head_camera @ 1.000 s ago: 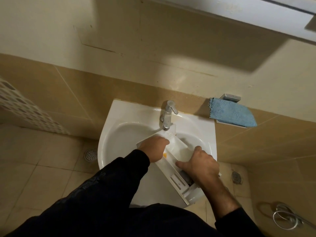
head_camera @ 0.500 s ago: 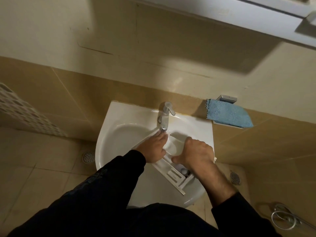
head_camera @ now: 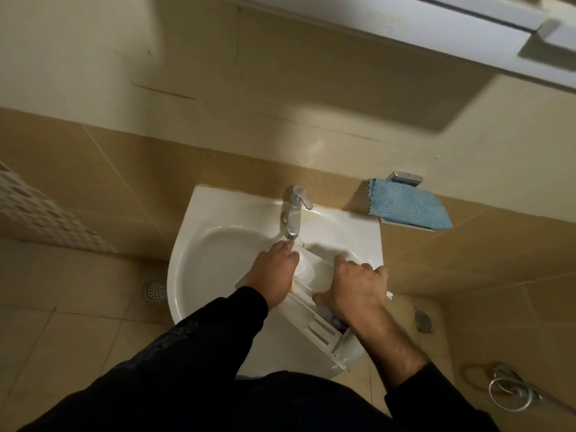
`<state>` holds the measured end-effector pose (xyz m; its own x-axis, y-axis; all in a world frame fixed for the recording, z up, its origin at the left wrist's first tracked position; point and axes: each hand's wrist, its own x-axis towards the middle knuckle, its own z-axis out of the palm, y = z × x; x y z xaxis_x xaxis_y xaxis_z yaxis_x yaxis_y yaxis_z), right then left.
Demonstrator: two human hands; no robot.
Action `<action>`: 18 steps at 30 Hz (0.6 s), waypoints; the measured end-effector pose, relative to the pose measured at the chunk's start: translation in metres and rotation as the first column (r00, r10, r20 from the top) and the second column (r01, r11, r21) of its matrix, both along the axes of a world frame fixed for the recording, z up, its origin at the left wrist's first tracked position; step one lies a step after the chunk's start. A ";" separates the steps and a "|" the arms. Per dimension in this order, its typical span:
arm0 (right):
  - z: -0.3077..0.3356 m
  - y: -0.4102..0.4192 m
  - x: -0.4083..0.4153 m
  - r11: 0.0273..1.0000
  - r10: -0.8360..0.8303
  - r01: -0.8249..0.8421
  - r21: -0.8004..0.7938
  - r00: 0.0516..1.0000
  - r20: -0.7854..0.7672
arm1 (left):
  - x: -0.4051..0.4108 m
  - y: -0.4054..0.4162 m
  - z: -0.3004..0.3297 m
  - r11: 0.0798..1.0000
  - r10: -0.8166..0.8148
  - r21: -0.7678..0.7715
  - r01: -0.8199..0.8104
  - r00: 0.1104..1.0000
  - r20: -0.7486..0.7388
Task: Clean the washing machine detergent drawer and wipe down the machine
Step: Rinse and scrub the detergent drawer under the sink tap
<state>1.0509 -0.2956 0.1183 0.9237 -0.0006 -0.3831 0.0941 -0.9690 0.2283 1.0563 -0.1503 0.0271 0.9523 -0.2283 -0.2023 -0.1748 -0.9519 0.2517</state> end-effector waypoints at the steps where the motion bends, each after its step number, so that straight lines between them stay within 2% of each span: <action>1: -0.002 -0.002 -0.003 1.000 0.000 0.000 0.006 1.000 0.005 | -0.002 -0.002 0.000 0.999 0.005 0.039 -0.007 0.999 0.034; 4: -0.005 -0.007 -0.011 0.999 -0.030 0.030 0.036 1.000 0.001 | -0.006 0.006 -0.003 0.997 0.070 0.030 -0.075 0.987 0.144; 6: -0.003 -0.012 -0.012 0.995 -0.084 0.084 0.056 0.996 -0.015 | -0.007 0.019 -0.009 0.991 0.137 -0.019 -0.135 0.980 0.147; 10: 0.002 -0.017 -0.010 0.982 -0.162 0.164 0.090 0.986 -0.034 | -0.006 0.039 -0.016 0.954 0.260 -0.153 -0.256 0.966 0.006; 14: 0.013 -0.008 -0.001 0.975 -0.160 0.168 0.142 0.985 -0.068 | 0.013 0.044 -0.023 0.893 0.401 -0.216 -0.395 0.916 -0.017; 18: 0.023 0.004 0.012 0.960 -0.133 0.183 0.212 0.964 -0.232 | 0.031 0.055 -0.022 0.809 0.479 -0.334 -0.483 0.872 -0.102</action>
